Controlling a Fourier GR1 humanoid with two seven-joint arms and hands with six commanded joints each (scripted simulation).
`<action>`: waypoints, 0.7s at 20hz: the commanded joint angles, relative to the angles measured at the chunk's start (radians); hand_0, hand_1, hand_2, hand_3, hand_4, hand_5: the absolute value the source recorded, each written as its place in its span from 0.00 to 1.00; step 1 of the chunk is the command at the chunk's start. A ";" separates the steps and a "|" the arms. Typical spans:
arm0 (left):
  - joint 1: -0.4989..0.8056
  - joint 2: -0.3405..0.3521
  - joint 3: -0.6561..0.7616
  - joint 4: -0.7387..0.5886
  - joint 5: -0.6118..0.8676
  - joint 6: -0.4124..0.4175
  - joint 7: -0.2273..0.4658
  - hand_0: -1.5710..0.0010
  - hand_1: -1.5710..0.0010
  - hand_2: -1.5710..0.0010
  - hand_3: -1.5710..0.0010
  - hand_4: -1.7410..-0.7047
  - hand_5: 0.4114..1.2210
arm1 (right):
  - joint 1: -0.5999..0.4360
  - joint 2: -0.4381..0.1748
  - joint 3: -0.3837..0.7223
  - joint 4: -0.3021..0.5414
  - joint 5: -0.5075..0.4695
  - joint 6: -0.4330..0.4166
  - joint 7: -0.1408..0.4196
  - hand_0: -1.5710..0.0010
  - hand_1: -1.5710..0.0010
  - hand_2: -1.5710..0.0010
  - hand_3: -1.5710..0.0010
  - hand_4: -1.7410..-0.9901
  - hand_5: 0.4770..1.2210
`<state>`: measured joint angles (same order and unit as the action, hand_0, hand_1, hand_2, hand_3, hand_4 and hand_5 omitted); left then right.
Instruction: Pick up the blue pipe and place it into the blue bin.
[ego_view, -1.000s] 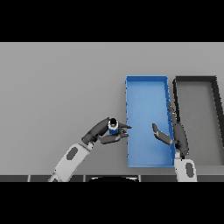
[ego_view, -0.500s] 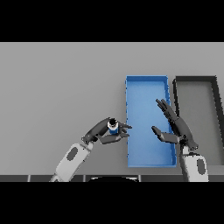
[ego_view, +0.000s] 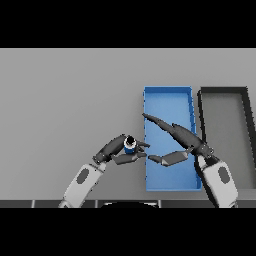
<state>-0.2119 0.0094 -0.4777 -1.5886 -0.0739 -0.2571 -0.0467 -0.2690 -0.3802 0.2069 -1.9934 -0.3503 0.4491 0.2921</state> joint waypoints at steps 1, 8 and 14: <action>-0.003 -0.010 -0.001 0.002 -0.001 -0.003 0.002 0.00 0.00 0.00 0.00 0.26 1.00 | -0.017 0.005 0.018 0.000 -0.011 0.008 0.020 1.00 1.00 0.97 1.00 0.58 0.11; -0.021 -0.039 0.032 0.016 0.018 -0.059 0.022 0.00 0.00 0.00 0.00 0.26 1.00 | -0.163 0.075 0.113 0.059 -0.009 0.054 0.081 1.00 0.99 0.96 1.00 0.68 0.09; -0.001 -0.046 0.046 0.010 -0.021 -0.071 0.012 0.00 0.00 0.00 0.00 0.26 1.00 | -0.288 0.120 0.142 0.144 -0.014 0.073 0.146 0.98 0.96 0.93 0.99 0.73 0.04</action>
<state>-0.2131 -0.0369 -0.4316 -1.5786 -0.0959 -0.3297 -0.0378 -0.5578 -0.2603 0.3493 -1.8495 -0.3645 0.5225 0.4382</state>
